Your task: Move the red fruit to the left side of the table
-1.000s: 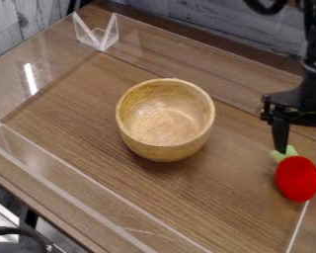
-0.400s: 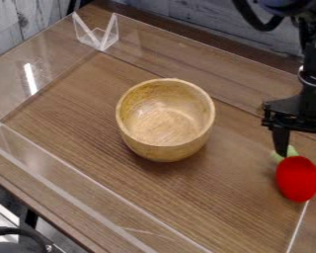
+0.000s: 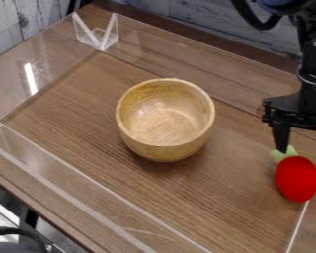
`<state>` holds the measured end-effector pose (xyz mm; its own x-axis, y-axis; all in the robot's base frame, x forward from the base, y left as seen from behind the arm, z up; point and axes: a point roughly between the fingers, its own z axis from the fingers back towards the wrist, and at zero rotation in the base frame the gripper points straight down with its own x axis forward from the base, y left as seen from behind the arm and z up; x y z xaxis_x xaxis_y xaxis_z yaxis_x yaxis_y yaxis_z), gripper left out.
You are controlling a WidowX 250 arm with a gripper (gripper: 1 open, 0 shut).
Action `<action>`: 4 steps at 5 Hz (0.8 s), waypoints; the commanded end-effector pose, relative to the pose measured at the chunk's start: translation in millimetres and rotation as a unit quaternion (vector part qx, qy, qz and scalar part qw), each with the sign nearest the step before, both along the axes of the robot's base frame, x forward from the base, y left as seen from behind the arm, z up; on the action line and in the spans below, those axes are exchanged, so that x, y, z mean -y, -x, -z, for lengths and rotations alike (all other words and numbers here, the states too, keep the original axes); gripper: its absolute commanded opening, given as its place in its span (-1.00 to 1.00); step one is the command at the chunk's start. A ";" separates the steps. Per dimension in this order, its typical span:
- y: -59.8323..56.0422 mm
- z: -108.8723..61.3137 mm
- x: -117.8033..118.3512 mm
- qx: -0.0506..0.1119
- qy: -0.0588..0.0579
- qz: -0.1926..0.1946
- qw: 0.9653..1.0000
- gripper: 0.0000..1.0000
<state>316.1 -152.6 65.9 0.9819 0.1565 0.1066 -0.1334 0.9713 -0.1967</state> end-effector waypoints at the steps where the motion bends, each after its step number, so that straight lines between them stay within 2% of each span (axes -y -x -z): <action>1: 0.6 -26.4 1.9 0.039 0.014 0.019 0.999 1.00; 3: 4.3 -23.0 3.2 0.059 0.014 0.009 0.998 1.00; 4: 10.9 -27.0 3.2 0.070 0.016 0.027 0.997 1.00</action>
<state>303.5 -151.0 74.7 0.9740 0.1225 0.1907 -0.0803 0.9732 -0.2153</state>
